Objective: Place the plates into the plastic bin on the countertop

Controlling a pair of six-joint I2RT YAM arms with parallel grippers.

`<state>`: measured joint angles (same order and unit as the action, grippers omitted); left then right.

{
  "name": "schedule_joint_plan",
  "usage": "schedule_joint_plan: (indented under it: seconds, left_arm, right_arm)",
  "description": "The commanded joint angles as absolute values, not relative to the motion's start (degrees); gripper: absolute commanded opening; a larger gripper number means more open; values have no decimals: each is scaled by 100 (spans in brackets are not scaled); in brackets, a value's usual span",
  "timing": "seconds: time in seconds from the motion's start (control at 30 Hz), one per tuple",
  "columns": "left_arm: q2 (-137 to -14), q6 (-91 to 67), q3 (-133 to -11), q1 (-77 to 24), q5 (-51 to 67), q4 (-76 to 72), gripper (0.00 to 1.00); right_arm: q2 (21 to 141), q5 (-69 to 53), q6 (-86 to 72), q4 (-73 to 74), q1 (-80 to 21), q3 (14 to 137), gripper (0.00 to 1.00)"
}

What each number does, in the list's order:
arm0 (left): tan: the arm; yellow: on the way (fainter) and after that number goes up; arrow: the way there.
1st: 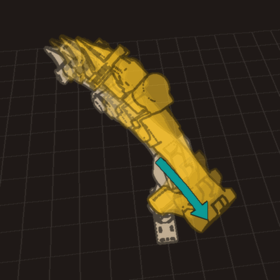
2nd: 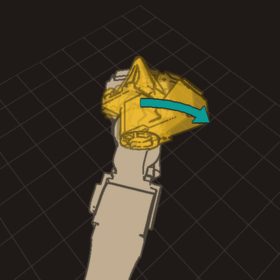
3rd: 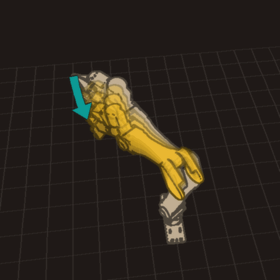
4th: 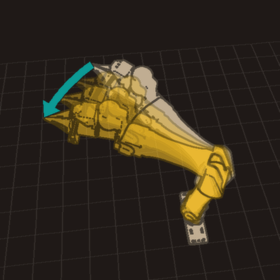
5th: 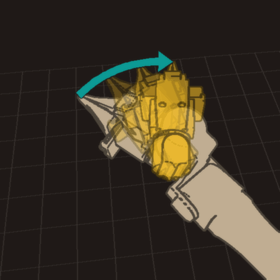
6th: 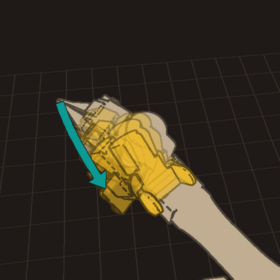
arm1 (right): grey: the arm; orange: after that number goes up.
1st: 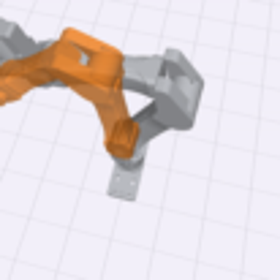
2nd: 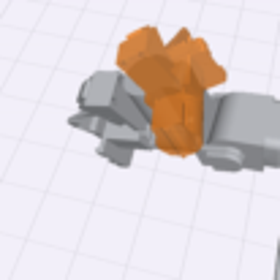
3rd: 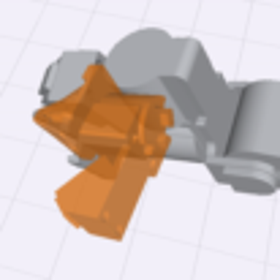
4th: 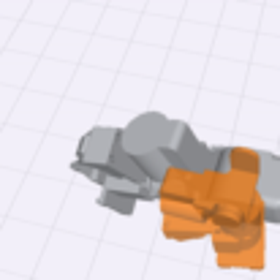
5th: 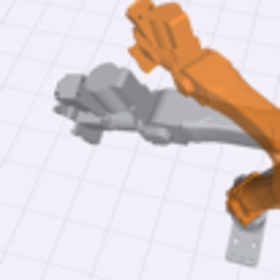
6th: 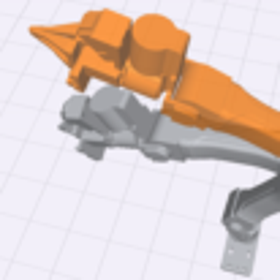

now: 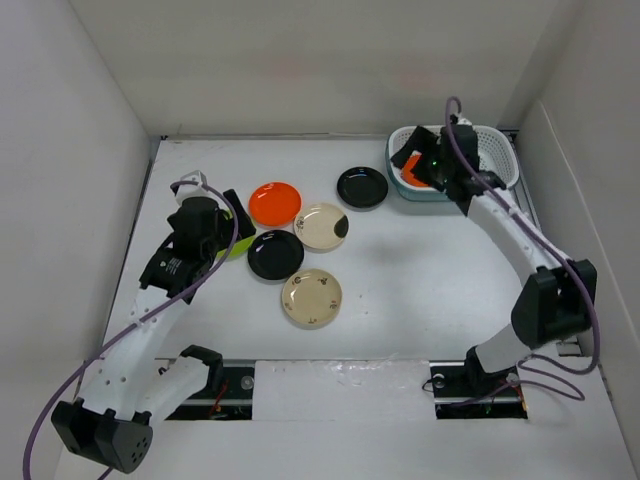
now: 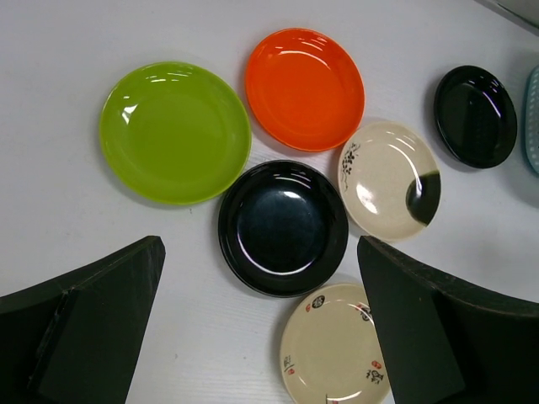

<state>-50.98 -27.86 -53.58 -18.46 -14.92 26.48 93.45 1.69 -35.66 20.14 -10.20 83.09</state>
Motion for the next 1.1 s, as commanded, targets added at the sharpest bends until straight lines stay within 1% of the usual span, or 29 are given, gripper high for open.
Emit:
schedule_joint_plan:
  seconds: [0.0,0.07,0.17,0.2,0.27,0.33,0.4,0.5,0.53,0.57,0.63,0.67,0.77,0.8,0.87,0.9,0.97,1.0,1.07]
  left_arm:
    - [-5115,-2707,-5361,-1828,-1380,2488,100]
    - [-5177,-2707,-5361,-1828,-1328,2487,100]
    - [-5247,-2707,-5414,-1828,-1327,2540,100]
    - [-5247,-2707,-5414,-1828,-1327,2540,100]
    - [-5247,-2707,-5414,-1828,-1327,2540,100]
    - [-5194,-2707,-5362,-1828,-1327,2540,100]
    - [-5142,-2707,-5361,-1828,-1327,2540,100]
    - [-5142,-2707,-5361,-1828,-1266,2540,100]
    - [-5142,-2707,-5361,-1828,-1266,2540,100]
    - [-5203,-2707,-5361,-1828,-1266,2540,100]
    - [-5203,-2707,-5361,-1828,-1266,2540,100]
    - [-5203,-2707,-5361,-1828,-1266,2540,100]
    - [-5203,-2707,-5361,-1828,-1266,2540,100]
    - [-5203,-2707,-5361,-1828,-1266,2540,100]
    - [-5203,-2707,-5361,-1828,-1266,2540,100]
    - [-5203,-2707,-5361,-1828,-1266,2540,100]
    - [-5203,-2707,-5361,-1828,-1266,2540,100]
    - [-5203,-2707,-5361,-1828,-1266,2540,100]
    - [-5203,-2707,-5361,-1828,-1266,2540,100]
  right_arm:
    - [8755,185,-3823,917,-1624,7219,100]
    - [8675,-70,-3981,355,-2038,6534,99]
    - [8981,-701,-3981,-321,-2424,6128,96]
    - [9270,-877,-3981,-456,-2478,6074,93]
    - [9587,-1176,-3981,-606,-2601,6073,92]
    - [9895,-1108,-4034,-764,-2671,6073,89]
    - [10089,-1107,-4034,-905,-2672,6134,89]
    - [10642,-1317,-4087,-1055,-2672,6266,84]
    - [10800,-1371,-4087,-1055,-2672,6423,80]
    - [11002,-1371,-4087,-1055,-2672,6425,79]
    - [11126,-1371,-4148,-1055,-2672,6478,76]
    - [11240,-1319,-4148,-1055,-2672,6530,68]
    - [11416,-1318,-4210,-1055,-2672,6582,55]
    - [11469,-1318,-4210,-1055,-2672,6583,46]
    - [11470,-1371,-4210,-1055,-2672,6583,42]
    - [11470,-1310,-4210,-1055,-2672,6583,36]
    - [11470,-1310,-4210,-1055,-2672,6644,28]
    - [11470,-1370,-4210,-1055,-2672,6645,16]
    - [11470,-1371,-4263,-1055,-2672,6645,10]
